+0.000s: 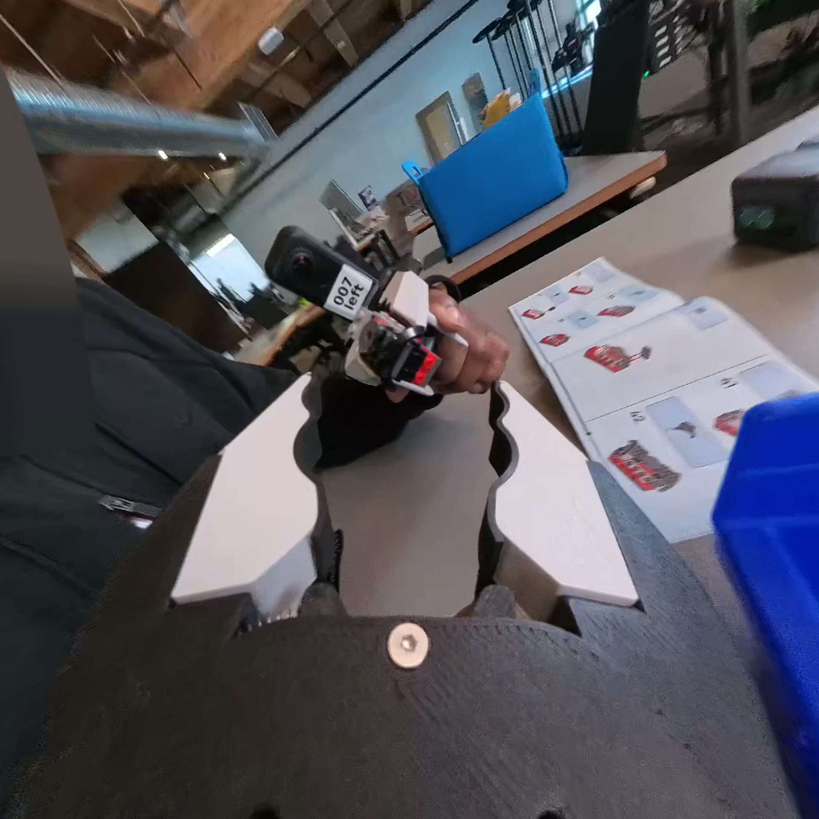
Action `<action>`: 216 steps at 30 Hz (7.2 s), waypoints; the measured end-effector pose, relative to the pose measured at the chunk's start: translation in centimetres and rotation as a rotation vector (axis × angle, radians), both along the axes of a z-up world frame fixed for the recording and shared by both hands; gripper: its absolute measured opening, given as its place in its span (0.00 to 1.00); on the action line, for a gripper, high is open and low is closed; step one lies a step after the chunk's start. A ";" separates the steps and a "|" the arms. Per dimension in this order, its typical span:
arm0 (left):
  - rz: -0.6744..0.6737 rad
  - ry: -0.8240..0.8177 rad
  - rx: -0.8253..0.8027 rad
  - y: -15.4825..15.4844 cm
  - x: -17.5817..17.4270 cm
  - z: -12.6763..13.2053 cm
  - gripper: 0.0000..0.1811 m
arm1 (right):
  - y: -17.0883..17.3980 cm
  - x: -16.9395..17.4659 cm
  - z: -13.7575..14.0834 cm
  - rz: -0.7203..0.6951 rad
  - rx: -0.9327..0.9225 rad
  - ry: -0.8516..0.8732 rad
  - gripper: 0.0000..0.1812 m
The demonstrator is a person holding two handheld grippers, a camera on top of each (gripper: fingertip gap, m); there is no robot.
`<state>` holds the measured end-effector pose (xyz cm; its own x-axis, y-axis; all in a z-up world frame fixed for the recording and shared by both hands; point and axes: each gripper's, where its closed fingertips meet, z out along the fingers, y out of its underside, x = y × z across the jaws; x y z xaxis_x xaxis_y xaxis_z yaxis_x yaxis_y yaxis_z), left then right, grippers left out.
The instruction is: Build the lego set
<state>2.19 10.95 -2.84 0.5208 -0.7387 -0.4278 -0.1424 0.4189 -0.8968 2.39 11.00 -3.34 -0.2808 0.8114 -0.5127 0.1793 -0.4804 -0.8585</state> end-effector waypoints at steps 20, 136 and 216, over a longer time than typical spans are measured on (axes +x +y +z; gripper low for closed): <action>-0.066 0.049 -0.053 -0.6 1.5 -1.6 0.14 | -0.6 2.5 0.8 -0.109 0.999 0.148 0.20; -0.046 0.081 0.165 -2.6 1.7 0.8 0.14 | -2.7 0.3 1.6 0.196 -0.319 0.163 0.16; -0.444 -0.770 -1.398 2.3 2.4 -3.9 0.14 | 1.8 0.2 -2.8 -0.271 1.253 0.086 0.17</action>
<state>4.54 13.26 -6.78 -0.0611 -0.4452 0.8934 0.3877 -0.8354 -0.3897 2.59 12.83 -6.15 -0.0259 0.7599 0.6496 0.1248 0.6472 -0.7521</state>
